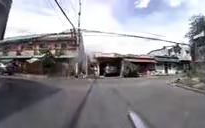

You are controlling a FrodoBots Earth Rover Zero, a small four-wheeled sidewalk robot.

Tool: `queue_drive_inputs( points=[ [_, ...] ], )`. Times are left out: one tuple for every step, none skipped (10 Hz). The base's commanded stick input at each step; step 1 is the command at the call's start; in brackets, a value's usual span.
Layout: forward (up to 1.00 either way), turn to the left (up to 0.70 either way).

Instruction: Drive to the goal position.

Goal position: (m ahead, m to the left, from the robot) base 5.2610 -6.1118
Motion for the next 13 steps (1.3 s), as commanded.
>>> queue_drive_inputs(
  points=[
    [0.85, -0.33],
    [0.85, -0.33],
    [0.85, -0.34],
    [0.85, -0.34],
    [0.85, -0.34],
    [0.85, -0.34],
    [0.85, -0.34],
    [0.85, -0.34],
    [0.85, -0.34],
    [0.85, -0.34],
    [0.85, -0.34],
    [0.85, -0.34],
    [0.85, -0.34]
  ],
)
